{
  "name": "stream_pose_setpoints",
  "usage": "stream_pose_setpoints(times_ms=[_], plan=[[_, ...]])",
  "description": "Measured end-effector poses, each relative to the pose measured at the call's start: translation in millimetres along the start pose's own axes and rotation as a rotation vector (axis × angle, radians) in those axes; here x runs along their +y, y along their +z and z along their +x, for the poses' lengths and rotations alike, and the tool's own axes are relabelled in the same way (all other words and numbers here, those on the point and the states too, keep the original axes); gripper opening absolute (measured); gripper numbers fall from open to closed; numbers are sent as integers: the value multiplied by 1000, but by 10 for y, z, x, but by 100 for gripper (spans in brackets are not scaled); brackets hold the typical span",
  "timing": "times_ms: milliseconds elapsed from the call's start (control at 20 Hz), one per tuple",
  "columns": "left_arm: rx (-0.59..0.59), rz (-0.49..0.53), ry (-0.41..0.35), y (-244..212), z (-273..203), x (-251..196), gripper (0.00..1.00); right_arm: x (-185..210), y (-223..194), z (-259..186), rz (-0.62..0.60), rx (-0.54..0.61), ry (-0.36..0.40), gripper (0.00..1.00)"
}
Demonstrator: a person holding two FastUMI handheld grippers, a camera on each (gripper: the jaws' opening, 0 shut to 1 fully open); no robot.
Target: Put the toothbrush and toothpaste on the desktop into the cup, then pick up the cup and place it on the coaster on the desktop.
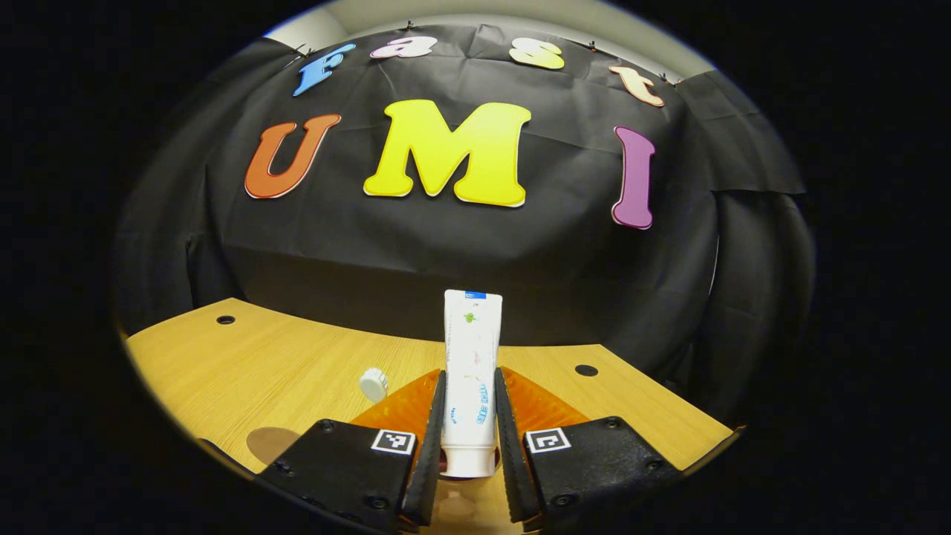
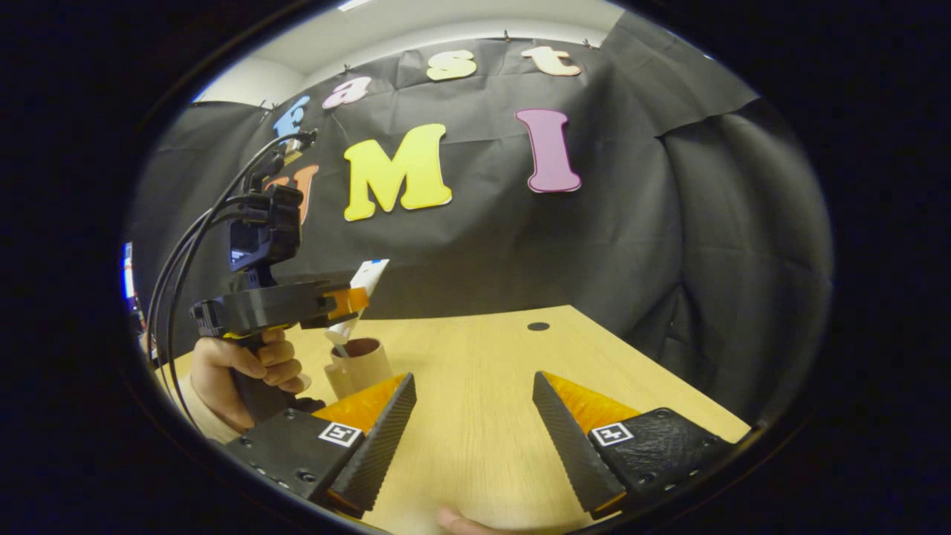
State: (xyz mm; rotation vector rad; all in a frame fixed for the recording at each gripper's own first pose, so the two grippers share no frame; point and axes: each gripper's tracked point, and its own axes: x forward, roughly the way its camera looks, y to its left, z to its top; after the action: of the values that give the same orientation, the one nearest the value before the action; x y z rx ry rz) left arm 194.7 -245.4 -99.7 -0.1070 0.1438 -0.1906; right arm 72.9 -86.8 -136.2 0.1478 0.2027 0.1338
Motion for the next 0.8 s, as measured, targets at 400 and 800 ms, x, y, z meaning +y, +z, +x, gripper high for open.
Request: stream_pose_setpoints(times_ms=[400, 800], plan=[[44, -12, 18, -159, 67, 51, 42, -42, -56, 33, 27, 17, 3, 96], [-43, -21, -10, 134, -115, 6, 40, -16, -65, 28, 24, 32, -2, 94]])
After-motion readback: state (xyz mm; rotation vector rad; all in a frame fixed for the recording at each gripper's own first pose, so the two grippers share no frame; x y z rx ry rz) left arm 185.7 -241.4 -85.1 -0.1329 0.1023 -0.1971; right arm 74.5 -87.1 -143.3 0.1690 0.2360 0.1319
